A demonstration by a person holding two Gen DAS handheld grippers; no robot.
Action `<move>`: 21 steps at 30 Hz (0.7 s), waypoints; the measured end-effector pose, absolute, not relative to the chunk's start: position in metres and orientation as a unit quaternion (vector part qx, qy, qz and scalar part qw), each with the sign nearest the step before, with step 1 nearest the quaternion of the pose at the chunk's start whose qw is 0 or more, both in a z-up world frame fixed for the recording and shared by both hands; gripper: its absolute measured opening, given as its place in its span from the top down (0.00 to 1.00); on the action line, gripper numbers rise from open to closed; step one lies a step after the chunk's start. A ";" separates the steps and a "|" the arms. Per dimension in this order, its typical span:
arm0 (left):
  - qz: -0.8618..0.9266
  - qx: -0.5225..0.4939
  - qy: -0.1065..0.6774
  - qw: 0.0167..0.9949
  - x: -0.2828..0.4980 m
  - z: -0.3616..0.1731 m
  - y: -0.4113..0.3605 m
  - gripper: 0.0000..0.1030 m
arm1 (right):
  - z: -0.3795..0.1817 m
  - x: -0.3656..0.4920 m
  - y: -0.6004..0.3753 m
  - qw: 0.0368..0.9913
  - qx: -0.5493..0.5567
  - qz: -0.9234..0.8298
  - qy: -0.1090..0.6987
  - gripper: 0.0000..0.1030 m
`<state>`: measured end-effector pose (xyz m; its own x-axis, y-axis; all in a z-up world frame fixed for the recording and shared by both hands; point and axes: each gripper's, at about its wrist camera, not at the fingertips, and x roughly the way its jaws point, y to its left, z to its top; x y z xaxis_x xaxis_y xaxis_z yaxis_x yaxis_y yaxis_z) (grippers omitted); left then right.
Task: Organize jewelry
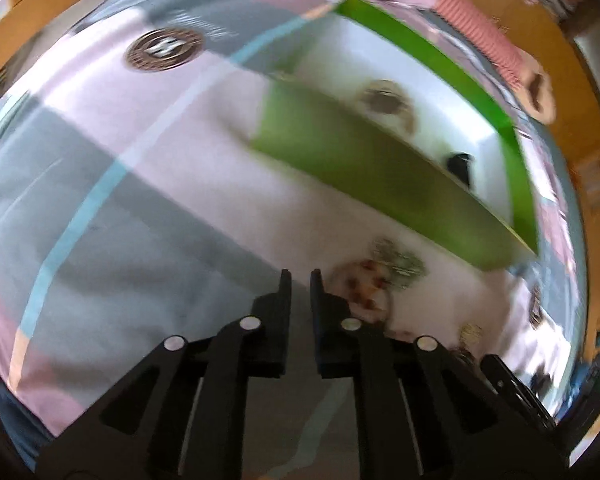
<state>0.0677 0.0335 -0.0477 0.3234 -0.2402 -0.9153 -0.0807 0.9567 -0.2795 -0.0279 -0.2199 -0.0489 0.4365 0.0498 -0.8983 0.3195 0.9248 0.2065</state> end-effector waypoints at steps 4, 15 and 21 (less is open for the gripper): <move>-0.061 -0.129 0.594 0.792 0.067 -0.053 0.025 0.62 | -0.051 -0.017 -0.217 0.830 0.166 -0.088 0.526 0.62; -0.110 0.015 0.588 0.801 0.059 -0.058 -0.037 0.27 | -0.061 -0.009 -0.209 0.823 0.171 -0.082 0.535 0.46; -0.095 0.098 0.582 0.802 0.056 -0.071 -0.062 0.29 | -0.060 0.003 -0.194 0.828 0.104 -0.083 0.544 0.46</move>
<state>0.0560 -0.0624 -0.0711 0.3051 -0.0376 -0.9516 0.2656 0.9629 0.0471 0.0032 -0.1944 -0.0603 0.3937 -0.0236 -0.9189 0.2501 0.9647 0.0824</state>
